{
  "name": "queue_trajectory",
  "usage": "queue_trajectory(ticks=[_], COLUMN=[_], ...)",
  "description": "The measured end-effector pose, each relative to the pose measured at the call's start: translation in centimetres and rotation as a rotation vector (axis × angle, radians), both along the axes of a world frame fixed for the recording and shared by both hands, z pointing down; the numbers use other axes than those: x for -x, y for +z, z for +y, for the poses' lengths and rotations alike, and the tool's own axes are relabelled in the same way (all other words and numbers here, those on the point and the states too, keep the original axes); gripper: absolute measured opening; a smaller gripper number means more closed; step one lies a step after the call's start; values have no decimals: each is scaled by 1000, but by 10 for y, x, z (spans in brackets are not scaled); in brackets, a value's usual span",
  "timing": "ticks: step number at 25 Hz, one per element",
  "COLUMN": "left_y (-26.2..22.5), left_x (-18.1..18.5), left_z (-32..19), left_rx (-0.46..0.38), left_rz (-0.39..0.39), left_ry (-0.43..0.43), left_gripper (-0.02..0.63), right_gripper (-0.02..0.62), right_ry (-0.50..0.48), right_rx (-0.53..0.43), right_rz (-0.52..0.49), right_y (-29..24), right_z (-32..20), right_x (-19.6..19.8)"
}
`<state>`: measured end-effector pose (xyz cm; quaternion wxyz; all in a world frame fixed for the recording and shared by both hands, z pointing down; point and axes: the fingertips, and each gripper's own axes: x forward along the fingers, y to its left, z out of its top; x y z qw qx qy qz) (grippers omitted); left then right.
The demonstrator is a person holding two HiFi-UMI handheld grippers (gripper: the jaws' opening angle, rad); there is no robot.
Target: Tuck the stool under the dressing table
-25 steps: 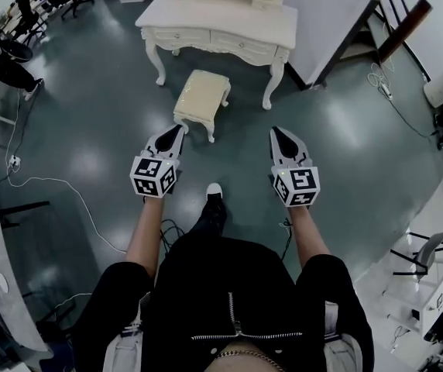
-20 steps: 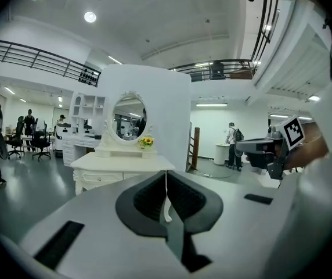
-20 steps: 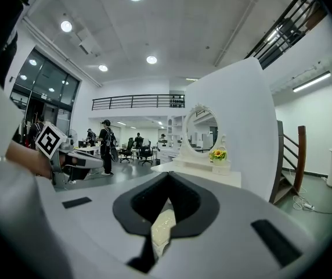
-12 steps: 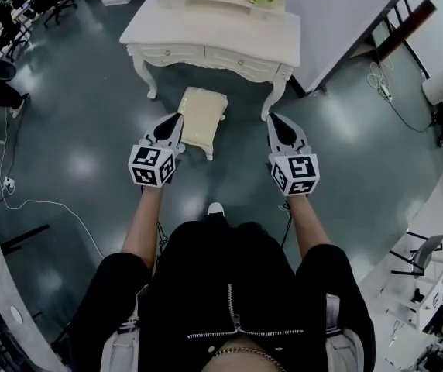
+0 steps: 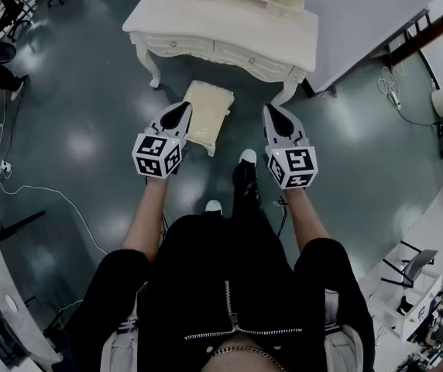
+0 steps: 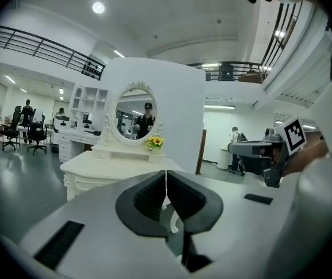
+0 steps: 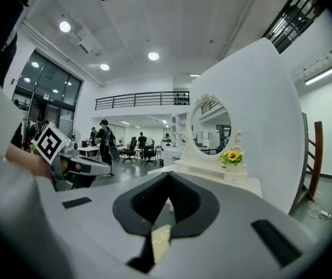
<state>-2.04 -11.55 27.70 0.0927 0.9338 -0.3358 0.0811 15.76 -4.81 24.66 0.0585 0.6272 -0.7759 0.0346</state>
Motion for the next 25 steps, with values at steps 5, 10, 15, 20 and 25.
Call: queue_trajectory(ticks=[5,10,15,20,25], left_y=[11,31,68,119,172], left_x=[-6,-16,-14,-1,11], left_z=[-37,-84,-118,-132,-140], left_rx=[12,57,144,249,337], left_rz=[3,1,20,40,124], left_ry=[-53,-118,-196,-280,-333], left_gripper=[23,23,25,24,25], right_gripper=[3,3,3,3,3], right_ry=[-55,-157,-243,-293,-326], right_rx=[-3,14,71,137,168], right_rz=[11,21,15,0,-14], right_y=[6,13,40,77,114], right_z=[-49,-118,-175,-205,-226], right_x=[-6,-13,-15,-11,2])
